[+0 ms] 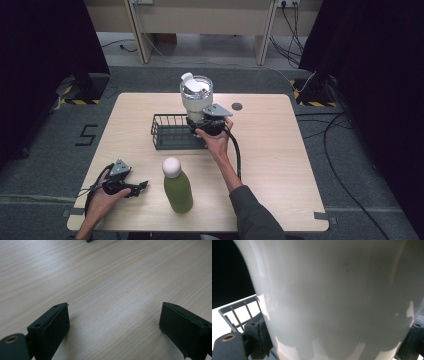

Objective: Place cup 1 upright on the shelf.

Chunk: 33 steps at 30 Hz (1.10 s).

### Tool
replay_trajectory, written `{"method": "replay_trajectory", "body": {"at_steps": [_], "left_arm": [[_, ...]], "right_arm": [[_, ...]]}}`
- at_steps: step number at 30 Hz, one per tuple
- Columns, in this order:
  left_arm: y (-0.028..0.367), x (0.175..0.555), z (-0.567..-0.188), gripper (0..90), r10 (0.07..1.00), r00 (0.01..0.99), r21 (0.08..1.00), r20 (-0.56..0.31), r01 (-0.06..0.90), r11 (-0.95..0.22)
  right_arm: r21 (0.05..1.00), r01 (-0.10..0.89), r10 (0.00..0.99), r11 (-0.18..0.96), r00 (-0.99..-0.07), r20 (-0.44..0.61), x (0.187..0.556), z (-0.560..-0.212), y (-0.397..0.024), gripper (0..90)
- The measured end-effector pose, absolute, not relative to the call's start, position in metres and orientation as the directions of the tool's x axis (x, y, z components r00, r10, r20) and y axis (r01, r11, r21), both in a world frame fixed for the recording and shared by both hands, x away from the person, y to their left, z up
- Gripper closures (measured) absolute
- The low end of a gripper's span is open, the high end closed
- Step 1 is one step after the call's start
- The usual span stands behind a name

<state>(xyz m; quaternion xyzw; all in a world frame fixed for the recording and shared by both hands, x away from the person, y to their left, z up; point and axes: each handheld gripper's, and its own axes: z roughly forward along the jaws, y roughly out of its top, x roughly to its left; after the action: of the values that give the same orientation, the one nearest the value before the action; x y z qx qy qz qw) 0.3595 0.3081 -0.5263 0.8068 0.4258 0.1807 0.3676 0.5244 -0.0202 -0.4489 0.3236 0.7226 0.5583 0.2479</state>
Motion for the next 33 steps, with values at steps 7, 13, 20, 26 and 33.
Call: {"method": "replay_trajectory", "body": {"at_steps": [7,13,20,26,33], "left_arm": [[0.308,0.36,-0.526,8.6,0.82,0.572,0.747,-0.021,0.554,-0.367],[0.308,0.359,-0.526,8.6,0.82,0.573,0.747,-0.021,0.554,-0.368],[0.308,0.359,-0.526,8.6,0.82,0.573,0.747,-0.021,0.554,-0.368],[0.308,0.359,-0.526,8.6,0.819,0.573,0.747,-0.021,0.554,-0.368],[0.308,0.359,-0.526,8.6,0.819,0.573,0.747,-0.021,0.554,-0.368]], "right_arm": [[0.967,0.199,0.753,0.163,-0.658,0.008,0.526,-0.457,-0.022,11.1],[0.966,0.207,0.759,0.158,-0.651,0.016,0.525,-0.463,-0.021,11.1],[0.966,0.205,0.758,0.158,-0.653,0.015,0.525,-0.464,-0.023,10.9],[0.962,0.192,0.744,0.194,-0.668,-0.016,0.522,-0.465,-0.023,10.5],[0.963,0.193,0.75,0.19,-0.661,-0.015,0.52,-0.463,-0.024,9.9]]}}
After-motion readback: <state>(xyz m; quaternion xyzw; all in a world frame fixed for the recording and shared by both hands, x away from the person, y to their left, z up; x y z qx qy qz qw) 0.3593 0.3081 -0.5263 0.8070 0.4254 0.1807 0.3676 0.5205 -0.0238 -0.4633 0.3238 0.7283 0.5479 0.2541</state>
